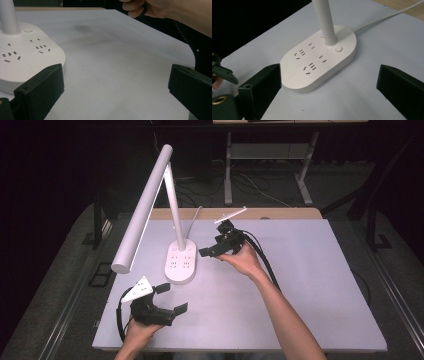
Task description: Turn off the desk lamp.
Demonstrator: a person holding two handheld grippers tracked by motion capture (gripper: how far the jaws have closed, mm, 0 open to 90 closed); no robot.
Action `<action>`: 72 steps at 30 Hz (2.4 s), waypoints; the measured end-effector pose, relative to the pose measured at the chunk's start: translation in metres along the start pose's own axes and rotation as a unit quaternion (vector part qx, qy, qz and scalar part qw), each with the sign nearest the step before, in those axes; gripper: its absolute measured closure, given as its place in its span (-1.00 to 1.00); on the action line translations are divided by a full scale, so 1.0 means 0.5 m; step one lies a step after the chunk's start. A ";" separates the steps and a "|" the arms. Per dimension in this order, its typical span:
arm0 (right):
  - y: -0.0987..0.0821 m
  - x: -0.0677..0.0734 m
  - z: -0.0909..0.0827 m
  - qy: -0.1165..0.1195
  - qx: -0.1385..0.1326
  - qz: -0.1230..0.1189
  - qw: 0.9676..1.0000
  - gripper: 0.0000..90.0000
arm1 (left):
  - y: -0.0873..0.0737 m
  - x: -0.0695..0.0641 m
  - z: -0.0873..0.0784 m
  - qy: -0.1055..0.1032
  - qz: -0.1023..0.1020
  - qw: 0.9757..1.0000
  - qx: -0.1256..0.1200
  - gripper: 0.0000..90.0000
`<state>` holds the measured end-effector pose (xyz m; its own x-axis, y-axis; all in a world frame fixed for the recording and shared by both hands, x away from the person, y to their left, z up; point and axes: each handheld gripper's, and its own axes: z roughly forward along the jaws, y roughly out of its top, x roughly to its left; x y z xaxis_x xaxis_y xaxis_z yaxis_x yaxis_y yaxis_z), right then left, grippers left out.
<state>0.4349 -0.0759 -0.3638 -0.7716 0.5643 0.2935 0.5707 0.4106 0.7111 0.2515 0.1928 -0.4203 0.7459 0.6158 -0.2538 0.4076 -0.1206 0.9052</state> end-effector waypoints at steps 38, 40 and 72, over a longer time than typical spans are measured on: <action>0.060 -0.055 0.127 0.014 -0.005 0.016 1.000 0.91 | 0.001 0.005 -0.005 -0.001 -0.006 1.000 -0.009 -1.00; 0.058 -0.058 0.136 0.015 -0.004 0.021 1.000 0.99 | 0.001 0.006 -0.005 0.000 -0.006 1.000 -0.009 -1.00; 0.038 -0.058 0.212 0.013 0.021 0.028 0.999 1.00 | 0.001 0.009 -0.007 0.000 -0.008 1.000 -0.011 -1.00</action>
<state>0.4978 -0.0086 -0.4266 -0.7451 0.5682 0.3494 0.6242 0.4095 0.6653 0.2529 0.1984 -0.4197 0.7397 0.6173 -0.2680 0.4077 -0.0943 0.9082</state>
